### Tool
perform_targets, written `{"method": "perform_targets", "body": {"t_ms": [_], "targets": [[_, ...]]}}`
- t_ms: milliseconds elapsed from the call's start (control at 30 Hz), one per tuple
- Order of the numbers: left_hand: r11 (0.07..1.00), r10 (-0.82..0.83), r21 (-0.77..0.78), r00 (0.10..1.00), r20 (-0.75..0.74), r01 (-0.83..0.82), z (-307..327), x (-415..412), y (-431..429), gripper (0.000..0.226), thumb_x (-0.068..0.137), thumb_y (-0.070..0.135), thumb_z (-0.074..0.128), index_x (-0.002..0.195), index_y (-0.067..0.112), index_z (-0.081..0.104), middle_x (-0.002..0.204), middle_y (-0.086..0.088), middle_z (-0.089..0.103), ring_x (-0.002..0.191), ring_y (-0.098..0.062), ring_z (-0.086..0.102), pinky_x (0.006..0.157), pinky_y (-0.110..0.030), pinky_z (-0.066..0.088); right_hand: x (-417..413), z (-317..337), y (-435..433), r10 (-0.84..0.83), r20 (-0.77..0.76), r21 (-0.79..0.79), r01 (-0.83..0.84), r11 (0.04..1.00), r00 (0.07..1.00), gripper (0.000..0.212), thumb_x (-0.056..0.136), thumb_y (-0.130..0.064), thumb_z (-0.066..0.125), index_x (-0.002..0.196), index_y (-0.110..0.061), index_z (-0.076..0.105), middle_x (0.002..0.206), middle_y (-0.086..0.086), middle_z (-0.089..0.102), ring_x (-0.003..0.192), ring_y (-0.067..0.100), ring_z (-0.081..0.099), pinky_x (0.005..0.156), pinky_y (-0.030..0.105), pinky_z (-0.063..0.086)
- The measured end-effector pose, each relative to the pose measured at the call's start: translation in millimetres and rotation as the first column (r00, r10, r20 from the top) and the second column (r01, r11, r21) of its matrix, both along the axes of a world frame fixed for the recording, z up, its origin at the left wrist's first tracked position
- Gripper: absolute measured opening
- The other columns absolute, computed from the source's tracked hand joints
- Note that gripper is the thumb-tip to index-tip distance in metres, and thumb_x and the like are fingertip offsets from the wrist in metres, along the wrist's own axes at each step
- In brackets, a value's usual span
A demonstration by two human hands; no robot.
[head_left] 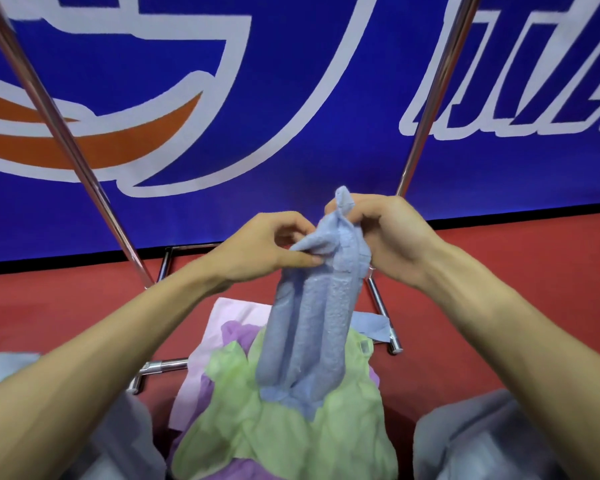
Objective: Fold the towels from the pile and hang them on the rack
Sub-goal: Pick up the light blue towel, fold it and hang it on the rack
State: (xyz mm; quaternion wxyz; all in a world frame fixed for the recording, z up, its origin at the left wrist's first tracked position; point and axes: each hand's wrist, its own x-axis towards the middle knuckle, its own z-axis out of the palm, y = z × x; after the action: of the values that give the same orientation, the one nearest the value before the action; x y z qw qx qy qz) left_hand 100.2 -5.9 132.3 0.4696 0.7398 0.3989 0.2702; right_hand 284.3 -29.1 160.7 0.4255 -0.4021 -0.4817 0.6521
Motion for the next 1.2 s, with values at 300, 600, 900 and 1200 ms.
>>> {"method": "perform_targets", "body": {"t_ms": [300,600,900,1200], "targets": [[0.992,0.021,0.122,0.960,-0.278,0.014,-8,-23,-11,0.024,0.078,0.033,0.076,0.071,0.016,0.062,0.060,0.006,0.049,0.056,-0.008,0.039,0.055,-0.026,0.033,-10,-5,4,-0.128,0.208,0.094,0.110,0.989,0.970,0.029,0.077,-0.025,0.055,0.055,-0.022,0.037,0.056,-0.006,0.031,0.053,0.010,0.030,0.054,0.028,0.026],[0.949,0.201,0.290,0.944,-0.261,-0.122,3,-65,-17,0.031,0.083,0.034,0.068,0.076,0.006,0.057,0.089,-0.009,0.054,0.079,-0.020,0.053,0.077,-0.034,0.045,-14,-18,8,-0.153,0.615,0.332,-0.077,0.940,0.774,0.023,0.085,0.004,0.053,0.087,-0.019,0.053,0.077,-0.009,0.049,0.054,-0.005,0.043,0.049,0.006,0.034],[0.896,0.310,0.412,0.896,-0.319,-0.163,-4,-78,-8,0.039,0.086,0.043,0.063,0.072,0.012,0.045,0.059,0.000,0.048,0.053,-0.008,0.036,0.052,-0.022,0.032,5,-29,12,-0.361,0.730,0.450,-0.010,0.893,0.581,0.031,0.083,0.000,0.050,0.086,-0.025,0.068,0.092,-0.013,0.070,0.095,0.009,0.061,0.084,0.027,0.046],[0.955,0.245,0.273,0.814,-0.526,-0.111,-9,-82,0,0.035,0.078,0.047,0.070,0.080,0.013,0.060,0.076,-0.002,0.063,0.070,-0.021,0.056,0.061,-0.031,0.042,16,-25,23,-0.641,0.628,0.599,0.251,0.760,0.442,0.024,0.088,-0.003,0.051,0.085,-0.018,0.070,0.079,-0.010,0.064,0.083,0.008,0.055,0.066,0.004,0.034]]}}
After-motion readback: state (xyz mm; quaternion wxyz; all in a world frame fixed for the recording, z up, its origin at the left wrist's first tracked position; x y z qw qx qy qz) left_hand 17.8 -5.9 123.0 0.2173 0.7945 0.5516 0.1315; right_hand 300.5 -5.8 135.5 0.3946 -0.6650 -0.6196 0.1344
